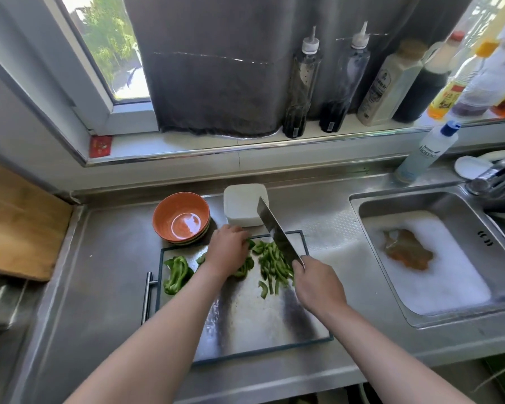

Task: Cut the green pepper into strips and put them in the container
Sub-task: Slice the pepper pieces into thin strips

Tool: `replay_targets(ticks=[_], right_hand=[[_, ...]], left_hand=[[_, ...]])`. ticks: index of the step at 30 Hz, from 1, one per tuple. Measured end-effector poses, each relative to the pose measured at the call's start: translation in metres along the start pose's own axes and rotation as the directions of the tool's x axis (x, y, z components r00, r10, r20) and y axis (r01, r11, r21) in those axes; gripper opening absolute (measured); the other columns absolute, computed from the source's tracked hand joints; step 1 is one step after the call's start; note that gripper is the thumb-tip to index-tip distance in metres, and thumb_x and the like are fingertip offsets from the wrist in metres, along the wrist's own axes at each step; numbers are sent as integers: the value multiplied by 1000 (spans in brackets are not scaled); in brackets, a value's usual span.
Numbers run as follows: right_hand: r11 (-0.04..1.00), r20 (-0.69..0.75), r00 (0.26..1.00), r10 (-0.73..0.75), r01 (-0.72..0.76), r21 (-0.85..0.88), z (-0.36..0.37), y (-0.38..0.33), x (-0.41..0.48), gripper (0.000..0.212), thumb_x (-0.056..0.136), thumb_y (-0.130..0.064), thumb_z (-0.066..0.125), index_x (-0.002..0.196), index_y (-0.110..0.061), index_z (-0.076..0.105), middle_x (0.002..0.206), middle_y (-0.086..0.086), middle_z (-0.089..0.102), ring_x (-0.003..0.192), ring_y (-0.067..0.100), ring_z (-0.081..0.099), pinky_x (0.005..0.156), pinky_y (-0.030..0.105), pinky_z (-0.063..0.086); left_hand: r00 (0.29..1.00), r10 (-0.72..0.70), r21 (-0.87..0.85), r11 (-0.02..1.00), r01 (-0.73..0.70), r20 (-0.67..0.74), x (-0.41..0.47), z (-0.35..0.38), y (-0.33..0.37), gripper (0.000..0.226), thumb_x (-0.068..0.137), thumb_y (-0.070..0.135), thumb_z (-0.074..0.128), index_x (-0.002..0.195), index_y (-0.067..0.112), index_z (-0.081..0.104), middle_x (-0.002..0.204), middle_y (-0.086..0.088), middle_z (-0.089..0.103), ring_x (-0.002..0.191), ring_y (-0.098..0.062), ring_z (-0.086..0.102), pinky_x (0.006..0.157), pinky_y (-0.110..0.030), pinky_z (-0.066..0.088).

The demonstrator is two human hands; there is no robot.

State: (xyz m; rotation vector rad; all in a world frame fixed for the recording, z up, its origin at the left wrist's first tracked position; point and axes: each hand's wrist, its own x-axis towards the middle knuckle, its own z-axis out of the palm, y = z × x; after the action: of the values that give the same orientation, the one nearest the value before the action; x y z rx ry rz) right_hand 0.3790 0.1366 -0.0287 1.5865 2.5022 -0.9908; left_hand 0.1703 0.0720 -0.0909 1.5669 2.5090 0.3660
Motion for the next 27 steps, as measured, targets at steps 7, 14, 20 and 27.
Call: replay_targets(ticks=[7,14,20,27], right_hand=[[999,20,999,-37,36,40,7,4,2,34,106,-33,38,84,-18,59,78,-1,61,77,24,58,62,35,41],[997,28,999,-32,30,72,5,9,8,35,106,-30,39,77,-19,55,78,0,61,77,23,56,65,35,41],[995,31,998,-52,49,82,1,-2,9,35,105,-32,39,79,-17,58,79,2,63,78,24,59,72,39,51],[992,105,988,-116,110,57,14,-36,-7,35,104,-32,38,78,-18,57,77,-1,61,75,19,57,64,35,44]], left_hand=[[997,-29,61,998,25,65,10,6,4,20,92,33,60,108,32,72,115,5,62,112,-22,49,84,-33,33],[989,-52,-204,979,22,-140,-2,-3,-16,8,86,14,71,87,21,76,83,0,72,83,-26,60,79,-37,42],[900,181,-82,970,-231,-396,-36,-13,-11,6,89,14,69,92,14,74,84,4,70,79,-20,57,74,-36,44],[947,272,-14,960,-278,-172,-123,15,-55,9,77,14,77,82,20,71,79,3,64,77,-18,55,54,-33,50]])
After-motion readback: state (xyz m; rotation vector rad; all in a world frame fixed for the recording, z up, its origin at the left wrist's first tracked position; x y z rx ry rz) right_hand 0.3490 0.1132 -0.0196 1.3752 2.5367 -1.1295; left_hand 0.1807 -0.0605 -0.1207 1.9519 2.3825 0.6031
